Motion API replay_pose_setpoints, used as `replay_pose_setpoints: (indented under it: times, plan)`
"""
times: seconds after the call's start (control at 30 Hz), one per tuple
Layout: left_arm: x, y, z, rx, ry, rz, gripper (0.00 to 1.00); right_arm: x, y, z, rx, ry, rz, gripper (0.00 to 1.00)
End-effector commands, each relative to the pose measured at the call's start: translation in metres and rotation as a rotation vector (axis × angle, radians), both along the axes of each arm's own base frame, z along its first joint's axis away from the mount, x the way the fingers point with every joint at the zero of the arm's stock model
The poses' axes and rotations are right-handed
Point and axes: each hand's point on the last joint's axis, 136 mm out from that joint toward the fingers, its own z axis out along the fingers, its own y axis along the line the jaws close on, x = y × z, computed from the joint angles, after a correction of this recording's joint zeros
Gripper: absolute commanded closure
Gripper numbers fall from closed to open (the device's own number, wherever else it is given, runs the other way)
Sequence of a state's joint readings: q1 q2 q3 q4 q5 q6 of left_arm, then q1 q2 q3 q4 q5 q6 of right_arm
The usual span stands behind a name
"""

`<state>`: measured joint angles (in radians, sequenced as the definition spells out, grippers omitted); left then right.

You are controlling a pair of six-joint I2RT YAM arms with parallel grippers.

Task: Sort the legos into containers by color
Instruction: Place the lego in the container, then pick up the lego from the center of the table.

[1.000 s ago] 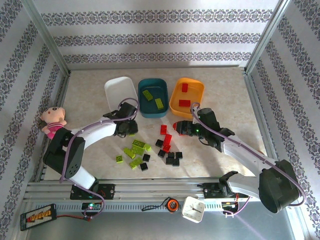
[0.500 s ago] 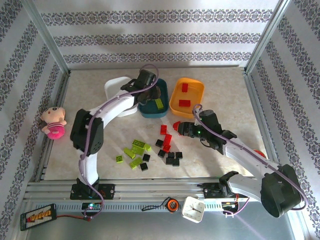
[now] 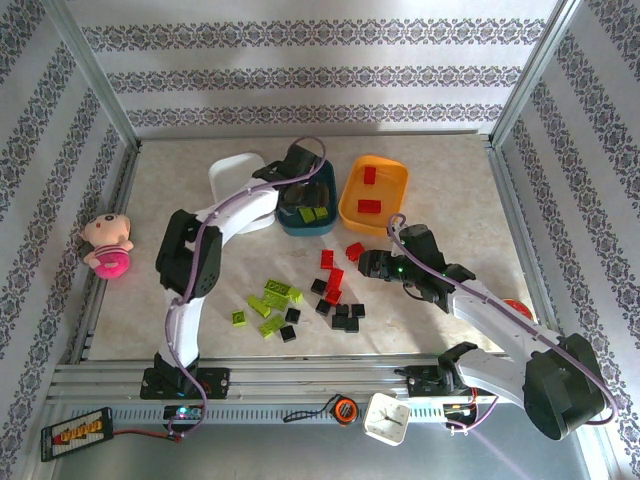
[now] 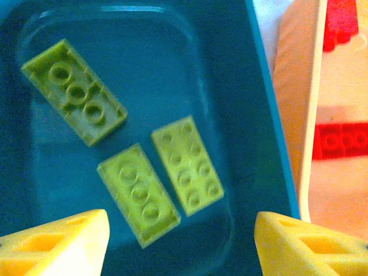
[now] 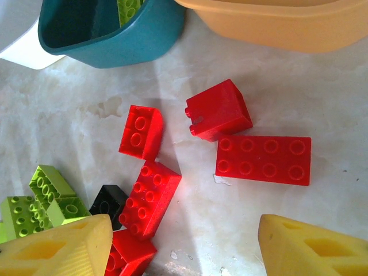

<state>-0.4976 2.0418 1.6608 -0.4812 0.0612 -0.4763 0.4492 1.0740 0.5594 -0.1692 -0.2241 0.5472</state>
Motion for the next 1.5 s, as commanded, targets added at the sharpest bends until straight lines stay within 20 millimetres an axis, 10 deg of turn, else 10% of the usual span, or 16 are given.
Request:
replay_pose_setpoints:
  times: [0.0, 0.27, 0.5, 1.1, 1.47]
  plan:
    - [-0.030, -0.002, 0.028, -0.042, -0.032, -0.051, 0.31, 0.003, -0.006, 0.001, -0.019, -0.013, -0.019, 0.32]
    - [-0.103, -0.029, -0.016, -0.032, 0.041, -0.177, 0.27, 0.006, -0.012, 0.005, -0.027, -0.029, -0.040, 0.32]
    - [-0.097, -0.069, -0.035, -0.059, 0.029, -0.260, 0.26, 0.004, -0.021, 0.012, -0.034, -0.037, -0.057, 0.31]
    - [-0.133, -0.059, -0.092, 0.035, 0.172, -0.254, 0.36, 0.003, -0.036, 0.016, -0.029, -0.056, -0.100, 0.31]
    - [-0.128, -0.063, -0.073, 0.002, 0.136, -0.234, 0.74, 0.001, -0.043, 0.016, -0.029, -0.061, -0.131, 0.31]
